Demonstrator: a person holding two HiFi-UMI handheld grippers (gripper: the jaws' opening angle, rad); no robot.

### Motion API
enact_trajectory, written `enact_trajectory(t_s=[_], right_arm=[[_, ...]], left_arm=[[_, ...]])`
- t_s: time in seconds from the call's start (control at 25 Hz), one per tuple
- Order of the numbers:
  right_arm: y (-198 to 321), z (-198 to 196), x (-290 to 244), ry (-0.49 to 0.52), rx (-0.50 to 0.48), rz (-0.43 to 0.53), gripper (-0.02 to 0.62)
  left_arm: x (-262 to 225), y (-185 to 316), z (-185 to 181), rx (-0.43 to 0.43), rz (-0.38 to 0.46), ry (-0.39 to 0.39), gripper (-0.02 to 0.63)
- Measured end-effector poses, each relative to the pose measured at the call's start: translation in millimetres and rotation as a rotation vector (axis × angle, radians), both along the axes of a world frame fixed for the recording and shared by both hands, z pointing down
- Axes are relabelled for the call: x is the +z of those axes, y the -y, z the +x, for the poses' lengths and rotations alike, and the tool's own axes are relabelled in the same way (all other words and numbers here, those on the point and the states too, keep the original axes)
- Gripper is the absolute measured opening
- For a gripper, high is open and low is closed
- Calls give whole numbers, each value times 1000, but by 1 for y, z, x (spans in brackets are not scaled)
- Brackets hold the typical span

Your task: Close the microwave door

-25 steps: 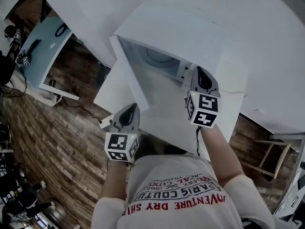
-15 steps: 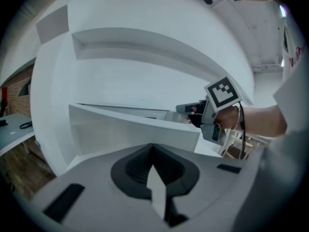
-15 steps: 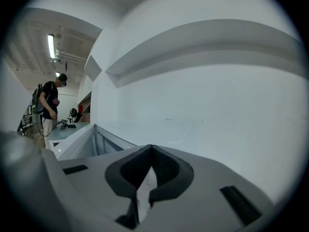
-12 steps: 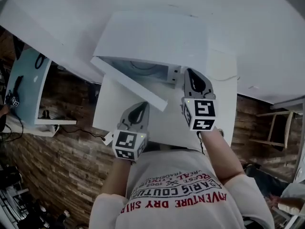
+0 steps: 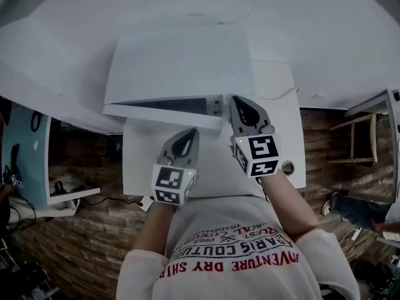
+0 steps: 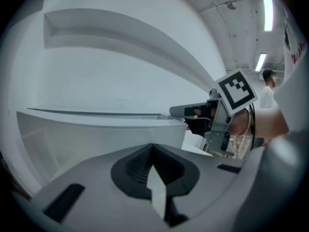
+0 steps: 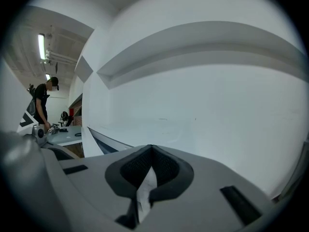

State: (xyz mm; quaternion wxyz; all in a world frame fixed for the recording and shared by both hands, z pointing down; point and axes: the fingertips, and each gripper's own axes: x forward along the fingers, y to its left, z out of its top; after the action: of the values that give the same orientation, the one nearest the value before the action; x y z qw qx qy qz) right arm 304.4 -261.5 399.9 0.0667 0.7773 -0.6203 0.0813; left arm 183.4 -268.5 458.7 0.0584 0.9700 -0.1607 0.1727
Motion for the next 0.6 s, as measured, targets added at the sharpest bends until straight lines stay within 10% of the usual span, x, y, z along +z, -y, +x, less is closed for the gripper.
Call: enact_trajectory(t_s=[0.6], right_arm=[[-1,0,-3,-25,53,13,8]], left_arm=[[-5,25,23,32,11,-39,-5]])
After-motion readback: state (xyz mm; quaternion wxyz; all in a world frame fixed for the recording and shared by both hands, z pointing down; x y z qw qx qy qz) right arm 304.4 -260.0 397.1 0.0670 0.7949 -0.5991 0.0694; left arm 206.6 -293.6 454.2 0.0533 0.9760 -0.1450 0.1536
